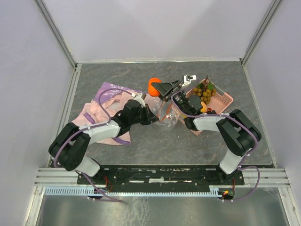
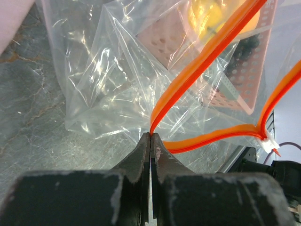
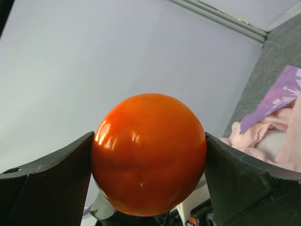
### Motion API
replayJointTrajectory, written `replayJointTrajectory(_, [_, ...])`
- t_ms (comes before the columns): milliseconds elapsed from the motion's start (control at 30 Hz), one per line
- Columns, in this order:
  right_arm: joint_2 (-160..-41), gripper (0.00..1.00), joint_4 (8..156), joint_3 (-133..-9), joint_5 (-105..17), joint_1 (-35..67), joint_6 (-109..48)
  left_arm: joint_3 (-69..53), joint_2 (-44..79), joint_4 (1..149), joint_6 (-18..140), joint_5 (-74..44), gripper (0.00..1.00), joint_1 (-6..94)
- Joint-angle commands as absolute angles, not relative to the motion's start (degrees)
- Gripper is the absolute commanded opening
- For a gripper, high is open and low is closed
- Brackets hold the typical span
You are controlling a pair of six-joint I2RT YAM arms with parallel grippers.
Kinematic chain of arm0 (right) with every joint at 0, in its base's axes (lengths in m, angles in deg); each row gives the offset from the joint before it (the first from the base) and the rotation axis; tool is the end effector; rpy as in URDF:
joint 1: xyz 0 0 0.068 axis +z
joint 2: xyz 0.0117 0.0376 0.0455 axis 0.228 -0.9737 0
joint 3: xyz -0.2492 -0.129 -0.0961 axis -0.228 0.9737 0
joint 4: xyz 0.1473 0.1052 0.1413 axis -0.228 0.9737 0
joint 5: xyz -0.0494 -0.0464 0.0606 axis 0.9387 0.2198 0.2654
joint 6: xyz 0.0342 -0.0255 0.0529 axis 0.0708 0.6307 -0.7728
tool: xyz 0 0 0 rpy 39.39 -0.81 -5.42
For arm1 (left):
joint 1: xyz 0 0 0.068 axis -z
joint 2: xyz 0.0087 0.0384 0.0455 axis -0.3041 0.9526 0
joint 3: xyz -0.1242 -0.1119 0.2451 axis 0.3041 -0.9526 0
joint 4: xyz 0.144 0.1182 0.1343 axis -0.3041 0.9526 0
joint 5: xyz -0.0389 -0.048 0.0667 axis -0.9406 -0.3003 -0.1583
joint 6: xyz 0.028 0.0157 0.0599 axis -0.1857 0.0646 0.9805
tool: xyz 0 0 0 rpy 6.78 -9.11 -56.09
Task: Open the zip-top bag and remove the fake food
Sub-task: Place the fake fruit in the bin.
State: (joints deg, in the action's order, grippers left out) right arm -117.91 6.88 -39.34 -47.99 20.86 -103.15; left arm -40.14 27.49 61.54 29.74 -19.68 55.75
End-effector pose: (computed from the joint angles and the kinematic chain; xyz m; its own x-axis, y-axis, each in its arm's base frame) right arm 0.2873 0.2070 0.3062 -0.6394 0.7326 -0.2336 -0.4033 -0.0609 0.9130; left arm 0.2273 -0.1933 0.2285 -0.8018 -0.2162 -0.5570 0.2820 0.6849 -0.6718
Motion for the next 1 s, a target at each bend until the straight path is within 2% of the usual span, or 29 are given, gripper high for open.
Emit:
replayJointTrajectory(0, [-116.7,0.36,-1.6,-41.2,-47.4,21.7,-105.9,-38.6,28.1,55.5,25.9,-18.1,0.03,52.9])
replayJointTrajectory(367, [-113.3,0.36,-1.6,-37.9,-48.5,23.9,-106.6,-34.3,31.2,51.0,21.6,-16.8,0.03,45.9])
replayJointTrajectory(967, [-110.9,0.36,-1.6,-33.0,-54.0,25.5,-105.8,-20.1,37.6,58.3,31.4,-14.7,0.03,38.4])
